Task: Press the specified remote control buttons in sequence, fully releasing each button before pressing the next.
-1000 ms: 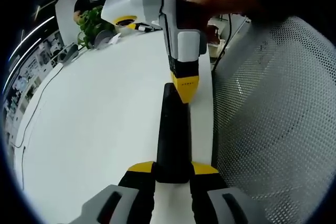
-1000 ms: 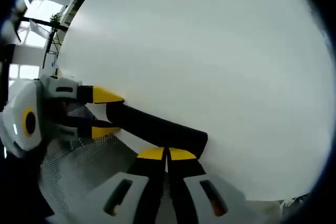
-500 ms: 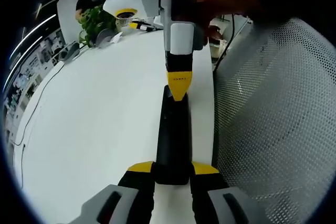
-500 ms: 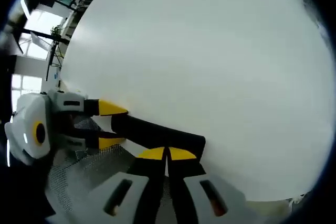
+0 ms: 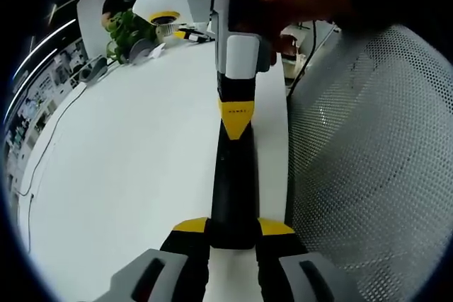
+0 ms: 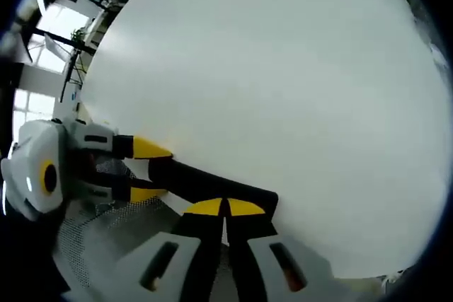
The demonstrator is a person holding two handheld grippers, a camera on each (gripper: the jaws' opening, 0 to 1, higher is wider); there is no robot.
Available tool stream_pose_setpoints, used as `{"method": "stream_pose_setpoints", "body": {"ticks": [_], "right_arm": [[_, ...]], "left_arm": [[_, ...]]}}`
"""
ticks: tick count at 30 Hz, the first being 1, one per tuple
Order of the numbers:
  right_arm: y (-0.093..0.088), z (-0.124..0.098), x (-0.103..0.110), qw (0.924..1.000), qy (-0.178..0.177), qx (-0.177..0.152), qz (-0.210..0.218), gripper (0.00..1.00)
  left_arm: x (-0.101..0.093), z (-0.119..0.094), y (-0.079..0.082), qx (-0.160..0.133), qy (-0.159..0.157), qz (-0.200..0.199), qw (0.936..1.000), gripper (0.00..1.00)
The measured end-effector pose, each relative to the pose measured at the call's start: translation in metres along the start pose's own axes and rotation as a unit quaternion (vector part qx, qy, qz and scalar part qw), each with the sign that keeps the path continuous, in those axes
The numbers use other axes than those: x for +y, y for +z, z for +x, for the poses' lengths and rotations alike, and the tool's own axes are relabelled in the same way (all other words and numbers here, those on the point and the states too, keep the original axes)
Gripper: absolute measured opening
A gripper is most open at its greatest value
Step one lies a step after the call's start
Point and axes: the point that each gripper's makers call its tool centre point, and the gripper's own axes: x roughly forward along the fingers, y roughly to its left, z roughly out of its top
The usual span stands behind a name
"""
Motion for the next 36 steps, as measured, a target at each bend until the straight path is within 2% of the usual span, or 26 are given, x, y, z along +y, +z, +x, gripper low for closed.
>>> {"method": "stream_pose_setpoints", "body": {"ticks": [7,15,22,32,36], "right_arm": [[-0.0016,0.0015,-0.0001,0.9998,-0.011,0.007,-0.016,0.0],[-0.0016,0.0016,-0.0008,1.0,-0.004,0.003,0.001,0.0],[-0.0018,0.0026,0.0009,0.9988,-0.03,0.013,-0.037,0.0],[-0.0019,0.0013,-0.0003,0.999,-0.033,0.004,-0.031,0.0],[-0.0014,0.0016,0.0003,0.9982,-0.04,0.008,-0.043,0.0]], "left_arm": [[-0.0002,-0.0001,-0.0002,0.0,-0.001,0.0,1.0,0.25],[-0.0004,-0.0001,0.0,-0.002,-0.003,0.0,1.0,0.25],[-0.0005,0.0,0.0001,-0.001,-0.003,0.001,1.0,0.25],[-0.0006,0.0002,0.0003,0.004,-0.001,0.004,1.0,0.24],[-0.0003,0.0003,0.0002,0.005,-0.001,0.003,1.0,0.24]]}}
